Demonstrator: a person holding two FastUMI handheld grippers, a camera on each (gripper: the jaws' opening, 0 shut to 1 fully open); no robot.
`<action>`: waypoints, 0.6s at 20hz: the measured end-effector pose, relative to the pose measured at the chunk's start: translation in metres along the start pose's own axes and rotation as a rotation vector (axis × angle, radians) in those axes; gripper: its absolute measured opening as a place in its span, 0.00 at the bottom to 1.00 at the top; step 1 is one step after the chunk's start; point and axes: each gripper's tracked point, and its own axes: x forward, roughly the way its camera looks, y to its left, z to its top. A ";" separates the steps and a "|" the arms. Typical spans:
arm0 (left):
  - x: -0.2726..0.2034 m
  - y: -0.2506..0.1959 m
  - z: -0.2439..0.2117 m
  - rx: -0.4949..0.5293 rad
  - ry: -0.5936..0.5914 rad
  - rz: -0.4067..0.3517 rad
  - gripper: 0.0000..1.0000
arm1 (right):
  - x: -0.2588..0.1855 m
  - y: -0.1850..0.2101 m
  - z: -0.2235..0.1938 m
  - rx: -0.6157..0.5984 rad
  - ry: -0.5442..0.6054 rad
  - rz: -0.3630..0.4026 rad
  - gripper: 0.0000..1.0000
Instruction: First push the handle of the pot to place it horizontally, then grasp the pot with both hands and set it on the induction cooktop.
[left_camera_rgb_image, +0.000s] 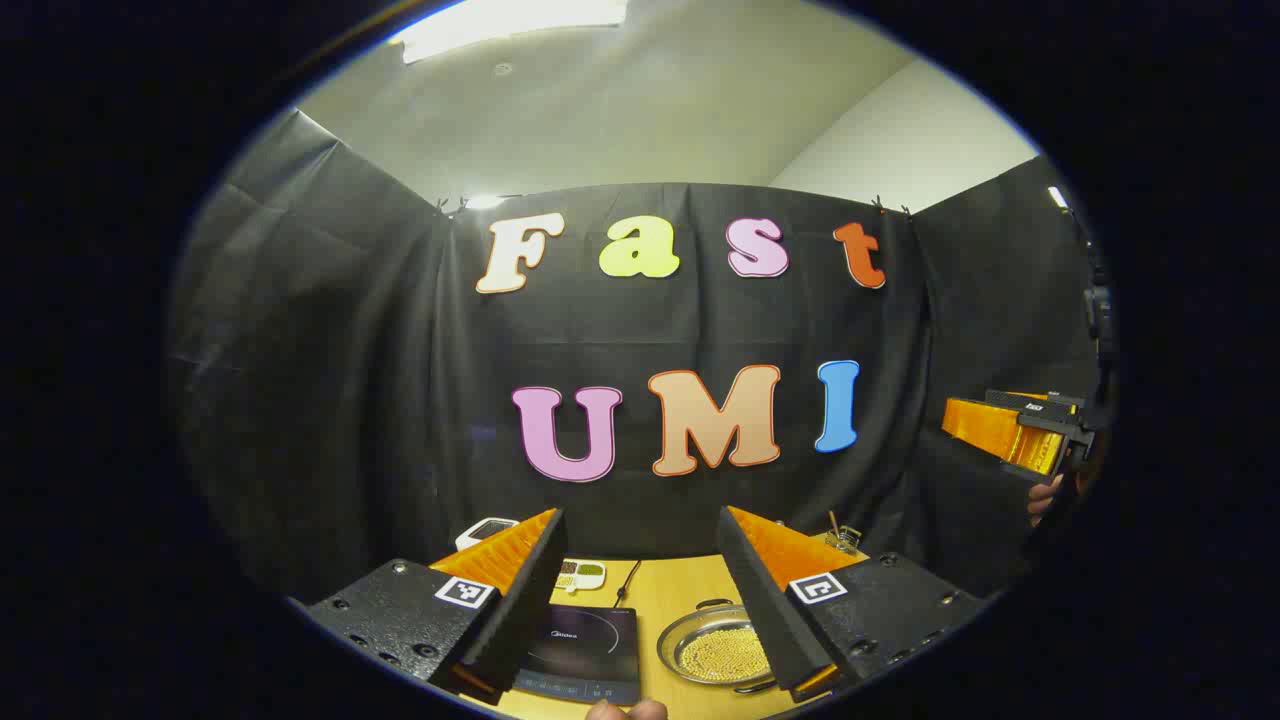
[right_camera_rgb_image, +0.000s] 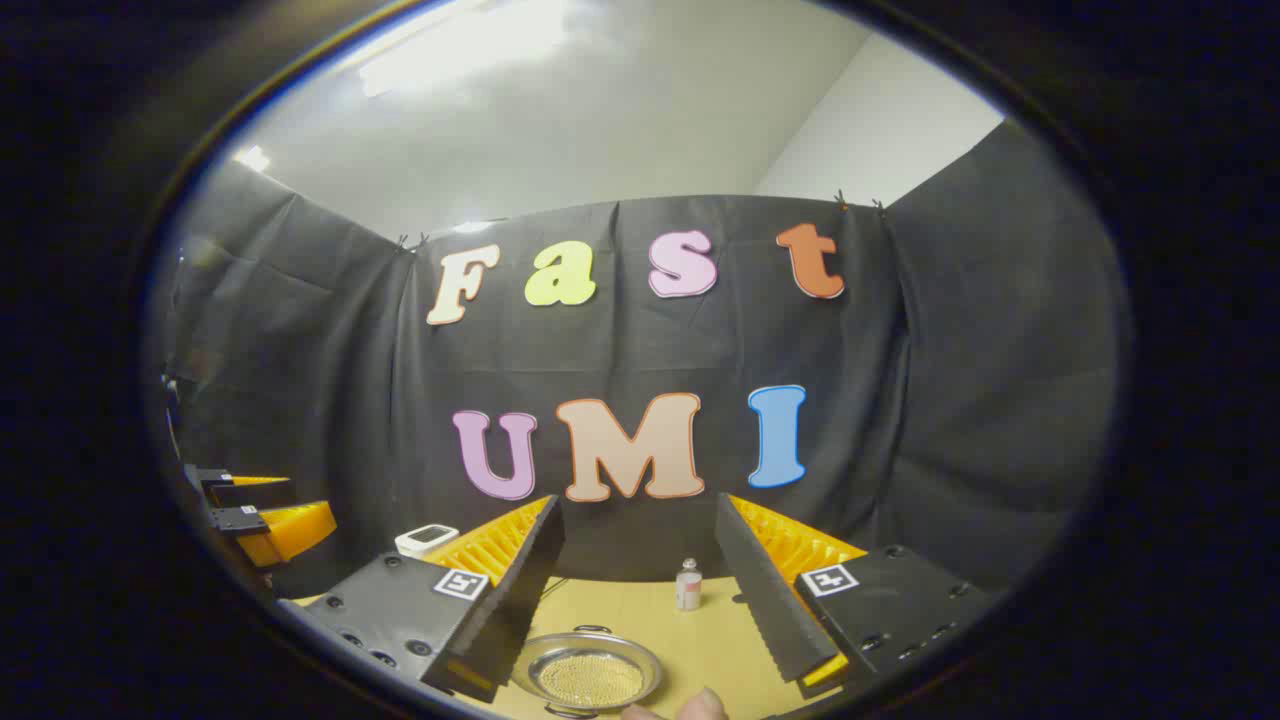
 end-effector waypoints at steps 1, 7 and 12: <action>0.000 -0.001 -0.001 -0.007 0.008 0.003 0.92 | 0.001 -0.005 0.001 -0.009 0.001 -0.001 0.93; -0.004 0.000 -0.005 -0.023 0.025 0.034 0.92 | 0.001 -0.019 -0.007 -0.002 0.027 -0.001 0.93; -0.009 0.004 -0.003 -0.008 0.025 0.050 0.92 | -0.002 -0.017 -0.007 -0.007 0.031 0.010 0.93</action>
